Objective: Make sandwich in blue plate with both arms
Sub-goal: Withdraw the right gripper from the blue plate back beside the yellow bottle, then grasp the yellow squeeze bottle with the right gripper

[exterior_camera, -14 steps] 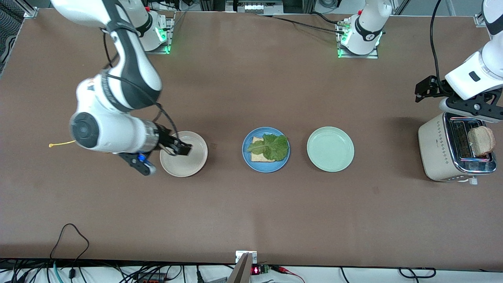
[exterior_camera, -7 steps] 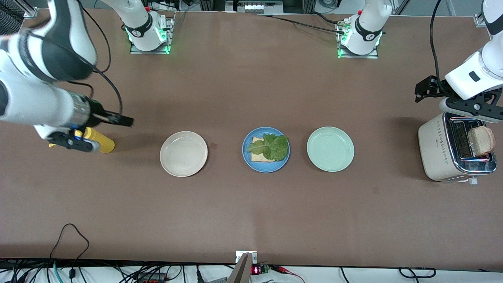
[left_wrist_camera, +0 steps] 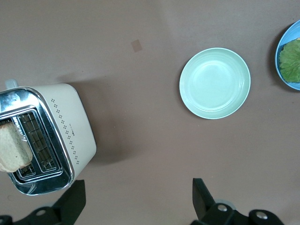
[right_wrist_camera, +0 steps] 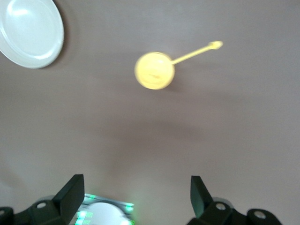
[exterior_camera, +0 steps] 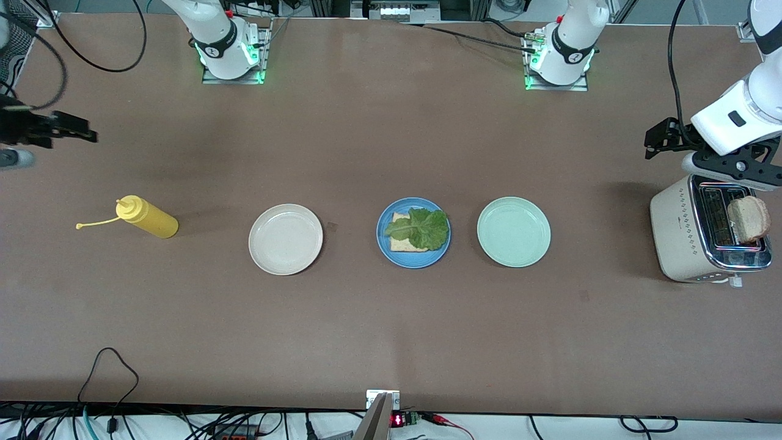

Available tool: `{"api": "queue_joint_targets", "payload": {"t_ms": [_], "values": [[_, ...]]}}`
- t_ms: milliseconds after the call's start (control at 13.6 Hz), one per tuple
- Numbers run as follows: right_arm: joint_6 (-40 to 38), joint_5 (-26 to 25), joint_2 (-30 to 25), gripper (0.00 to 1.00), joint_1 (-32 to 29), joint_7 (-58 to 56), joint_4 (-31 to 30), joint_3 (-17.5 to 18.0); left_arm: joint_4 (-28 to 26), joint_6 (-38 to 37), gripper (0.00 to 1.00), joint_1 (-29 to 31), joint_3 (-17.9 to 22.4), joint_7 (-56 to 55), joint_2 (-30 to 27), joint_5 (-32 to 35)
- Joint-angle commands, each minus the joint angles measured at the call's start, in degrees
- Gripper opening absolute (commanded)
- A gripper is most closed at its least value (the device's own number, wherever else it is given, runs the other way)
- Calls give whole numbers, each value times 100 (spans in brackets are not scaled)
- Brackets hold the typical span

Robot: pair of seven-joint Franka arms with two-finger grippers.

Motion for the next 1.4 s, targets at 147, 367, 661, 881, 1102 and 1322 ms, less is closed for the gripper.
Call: {"api": "queue_joint_targets", "payload": {"t_ms": [147, 367, 661, 881, 1102, 1322], "values": [[1319, 19, 43, 100, -1126, -2579, -593, 136, -21, 31, 100, -4, -5, -55, -36, -14], [1971, 893, 499, 100, -1626, -4299, -673, 128, -21, 31, 100, -4, -5, -56, -36, -5], [2324, 2494, 1422, 100, -2217, -6788, -595, 136, -21, 23, 100, 5, -5, -73, -36, -14], [2263, 3794, 2098, 100, -2498, -8633, -463, 215, -21, 14, 100, -4, -14, -257, -45, -5], [1896, 4623, 2758, 100, -2815, -9788, -296, 523, -21, 14, 100, -13, -14, -266, -36, -5], [1157, 5343, 3513, 100, -2824, -10693, 46, 549, -12, 23, 100, -4, -14, -266, -36, -5]]}}
